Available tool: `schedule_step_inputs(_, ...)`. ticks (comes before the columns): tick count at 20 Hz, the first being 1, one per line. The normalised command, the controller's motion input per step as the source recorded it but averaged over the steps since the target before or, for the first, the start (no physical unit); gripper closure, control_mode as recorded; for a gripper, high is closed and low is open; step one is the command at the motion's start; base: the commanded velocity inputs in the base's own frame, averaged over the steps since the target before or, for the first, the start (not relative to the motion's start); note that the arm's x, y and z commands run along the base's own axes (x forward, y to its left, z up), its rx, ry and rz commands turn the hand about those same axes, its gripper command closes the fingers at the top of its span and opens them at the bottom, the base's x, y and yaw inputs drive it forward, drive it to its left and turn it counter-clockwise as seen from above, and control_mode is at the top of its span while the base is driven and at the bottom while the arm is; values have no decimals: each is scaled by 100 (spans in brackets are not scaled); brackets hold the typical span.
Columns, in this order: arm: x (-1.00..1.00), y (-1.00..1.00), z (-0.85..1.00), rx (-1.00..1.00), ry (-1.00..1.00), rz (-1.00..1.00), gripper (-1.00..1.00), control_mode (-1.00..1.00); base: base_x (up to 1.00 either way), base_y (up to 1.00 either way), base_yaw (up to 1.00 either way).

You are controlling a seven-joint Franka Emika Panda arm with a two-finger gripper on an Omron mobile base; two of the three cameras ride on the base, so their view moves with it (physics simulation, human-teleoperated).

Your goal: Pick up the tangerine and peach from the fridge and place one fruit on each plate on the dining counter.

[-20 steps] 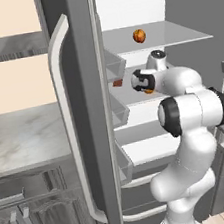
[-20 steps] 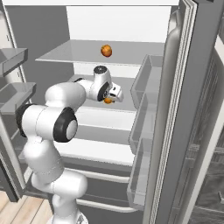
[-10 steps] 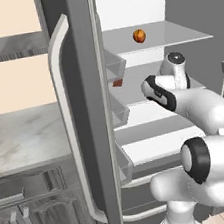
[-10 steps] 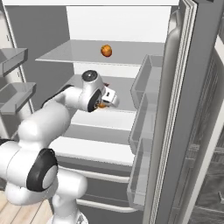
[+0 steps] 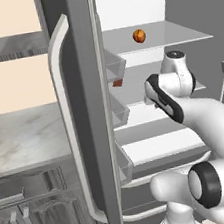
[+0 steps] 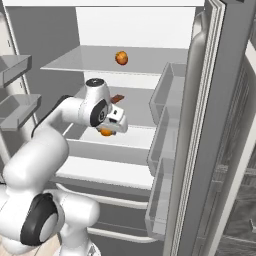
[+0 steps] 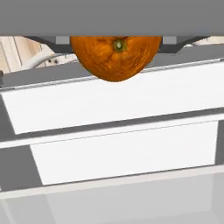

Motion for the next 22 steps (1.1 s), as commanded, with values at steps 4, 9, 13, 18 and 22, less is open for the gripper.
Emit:
schedule_step_inputs(4,-88,10,0,1,18,17,100,-100,0,0,0)
schedule_step_inputs(9,-90,29,0,-2,4,22,100,-100,0,0,0)
schedule_step_inputs(13,-96,21,10,-8,0,15,100,-100,0,0,0)
schedule_step_inputs(18,-75,9,29,-4,7,0,100,-100,0,0,0)
schedule_step_inputs(22,-46,9,27,0,9,-10,100,-100,0,0,0)
